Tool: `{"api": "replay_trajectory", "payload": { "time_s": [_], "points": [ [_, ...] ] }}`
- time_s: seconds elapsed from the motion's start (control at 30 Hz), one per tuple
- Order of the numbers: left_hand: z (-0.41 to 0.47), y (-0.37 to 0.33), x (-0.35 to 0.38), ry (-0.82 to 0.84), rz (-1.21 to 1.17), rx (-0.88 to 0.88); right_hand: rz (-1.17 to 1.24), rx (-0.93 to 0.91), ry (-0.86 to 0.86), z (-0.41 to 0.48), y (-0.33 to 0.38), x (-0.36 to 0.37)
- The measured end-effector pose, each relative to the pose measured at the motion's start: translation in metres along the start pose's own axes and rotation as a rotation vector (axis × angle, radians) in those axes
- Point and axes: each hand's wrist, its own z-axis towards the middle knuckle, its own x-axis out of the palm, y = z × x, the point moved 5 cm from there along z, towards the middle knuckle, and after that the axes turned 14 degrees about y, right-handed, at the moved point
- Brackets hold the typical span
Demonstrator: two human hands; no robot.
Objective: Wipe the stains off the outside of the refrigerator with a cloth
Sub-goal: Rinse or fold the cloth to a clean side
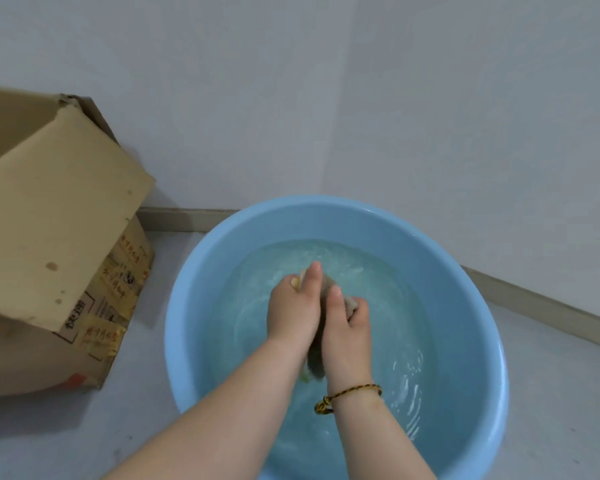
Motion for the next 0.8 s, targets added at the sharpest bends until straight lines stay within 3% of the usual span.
{"api": "replay_trajectory", "payload": {
  "time_s": [0.1,0.33,0.5,0.6,0.67,0.8],
  "points": [
    [-0.016,-0.001,0.011,0.041,0.01,0.055,-0.059,-0.004,-0.08,0.013,0.009,-0.009],
    [-0.008,-0.013,-0.007,0.018,-0.003,0.009,-0.28,-0.15,-0.026,-0.001,0.025,-0.002],
    [-0.029,-0.034,0.009,0.121,0.23,0.171,-0.007,-0.113,-0.038,0.021,0.03,-0.016],
    [-0.01,-0.028,-0.004,0.066,0.212,0.11,-0.105,-0.166,-0.032,0.002,0.026,-0.006],
    [-0.005,-0.015,-0.013,0.024,0.067,0.039,-0.166,-0.182,0.025,-0.005,0.023,0.002],
    [-0.018,0.003,0.017,0.298,-0.012,-0.021,-0.269,0.015,-0.012,0.019,0.003,-0.025]
  ]
}}
